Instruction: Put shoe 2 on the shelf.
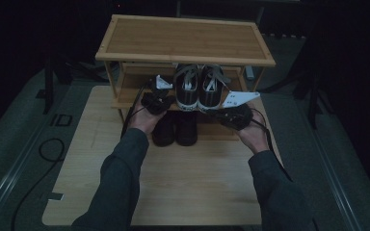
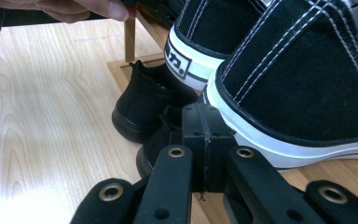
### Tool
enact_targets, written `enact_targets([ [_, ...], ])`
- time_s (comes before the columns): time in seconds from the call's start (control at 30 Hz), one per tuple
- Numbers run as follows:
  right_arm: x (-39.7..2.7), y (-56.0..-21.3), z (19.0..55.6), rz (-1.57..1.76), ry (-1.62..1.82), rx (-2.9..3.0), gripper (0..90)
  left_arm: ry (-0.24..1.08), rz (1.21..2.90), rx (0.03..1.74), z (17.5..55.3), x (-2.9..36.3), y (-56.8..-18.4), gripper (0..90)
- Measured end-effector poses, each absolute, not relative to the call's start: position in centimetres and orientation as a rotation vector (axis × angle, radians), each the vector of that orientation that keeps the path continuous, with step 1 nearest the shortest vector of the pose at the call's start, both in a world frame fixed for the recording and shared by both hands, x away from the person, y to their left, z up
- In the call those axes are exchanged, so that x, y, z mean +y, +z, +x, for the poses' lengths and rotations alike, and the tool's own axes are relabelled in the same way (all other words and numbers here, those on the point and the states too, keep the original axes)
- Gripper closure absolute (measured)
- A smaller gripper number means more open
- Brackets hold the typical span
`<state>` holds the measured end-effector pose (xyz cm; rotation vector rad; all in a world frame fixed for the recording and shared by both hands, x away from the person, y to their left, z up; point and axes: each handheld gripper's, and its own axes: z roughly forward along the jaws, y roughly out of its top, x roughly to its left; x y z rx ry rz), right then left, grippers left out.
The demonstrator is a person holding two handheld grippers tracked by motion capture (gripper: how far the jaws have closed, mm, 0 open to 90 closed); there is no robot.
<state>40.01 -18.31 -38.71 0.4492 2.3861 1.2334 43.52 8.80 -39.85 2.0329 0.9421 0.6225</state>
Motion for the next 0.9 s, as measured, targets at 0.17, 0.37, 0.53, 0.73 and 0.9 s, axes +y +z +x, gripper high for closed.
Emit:
enact_targets([
  [0.17, -18.17, -39.25, 39.94, 0.442, 1.193, 2.397, 90.0, 0.622, 2.031, 0.946, 43.52, 8.81, -39.85, 90.0],
  [0.37, -18.27, -39.34, 40.05, 0.457, 1.199, 2.377, 90.0, 0.62, 2.035, 0.95, 43.53, 8.82, -39.82, 90.0],
  [0.53, -18.13, -39.43, 40.07, 0.469, 1.211, 2.372, 90.0, 0.624, 2.039, 0.956, 43.5, 8.68, -39.75, 90.0],
  [0.73, -18.01, -39.4, 39.96, 0.472, 1.199, 2.369, 90.0, 0.618, 2.044, 0.956, 43.58, 8.74, -39.67, 90.0],
  [0.9, -18.33, -39.4, 39.84, 0.481, 1.2, 2.369, 89.9, 0.614, 2.041, 0.957, 43.63, 8.8, -39.67, 90.0],
])
